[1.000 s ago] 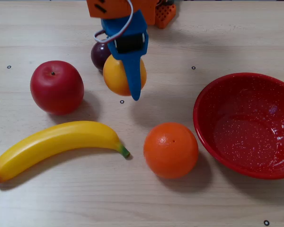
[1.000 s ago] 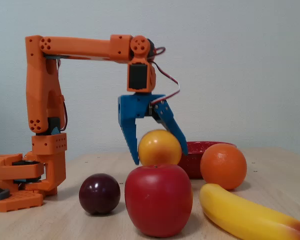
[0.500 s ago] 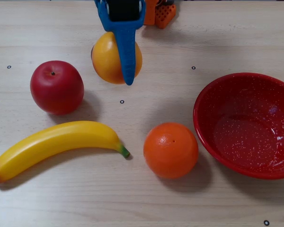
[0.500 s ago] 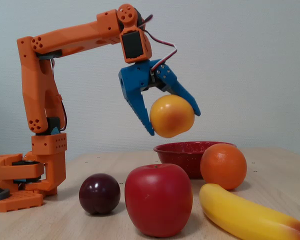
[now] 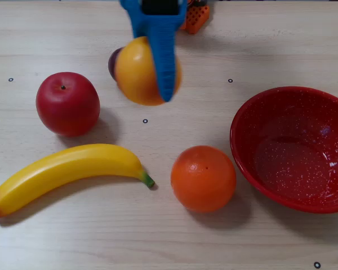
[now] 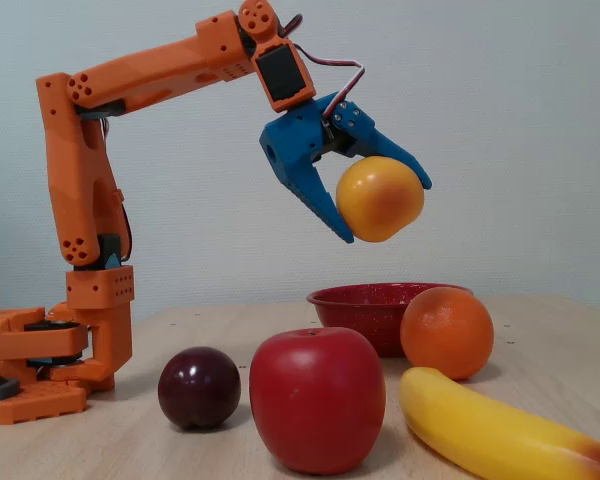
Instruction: Put peach in the red bowl.
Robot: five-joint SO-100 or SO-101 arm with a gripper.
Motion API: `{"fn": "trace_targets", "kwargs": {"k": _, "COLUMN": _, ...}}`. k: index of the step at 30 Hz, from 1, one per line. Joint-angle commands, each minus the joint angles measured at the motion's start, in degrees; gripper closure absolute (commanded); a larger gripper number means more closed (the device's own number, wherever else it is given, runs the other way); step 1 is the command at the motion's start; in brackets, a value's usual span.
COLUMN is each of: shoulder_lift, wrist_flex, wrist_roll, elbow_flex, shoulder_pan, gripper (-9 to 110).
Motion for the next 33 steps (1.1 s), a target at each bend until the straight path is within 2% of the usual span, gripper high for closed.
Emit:
{"fn": "trace_targets", "kwargs": {"k": 1, "shoulder_lift": 3.2, "wrist_flex": -3.7, "wrist_roll": 1.3, "elbow_flex": -7.7, "shoulder_pan": -3.2, "gripper": 102}}
{"fn": "trace_targets", "kwargs": {"k": 13, "shoulder_lift": 0.4, "wrist_flex": -12.0, "wrist_roll": 1.6, "elbow_flex": -7.4, "shoulder_pan": -16.1, "gripper": 102}}
{"fn": "trace_targets", "kwargs": {"k": 22, "shoulder_lift": -1.2, "wrist_flex": -13.3, "wrist_roll": 1.1, "elbow_flex": -7.8, "shoulder_pan": -26.8, "gripper": 102}}
{"fn": "trace_targets", "kwargs": {"k": 33, "shoulder_lift": -10.3, "wrist_flex": -13.2, "wrist_roll": -2.3, "elbow_flex": -11.0, "shoulder_pan": -31.6, "gripper": 102}}
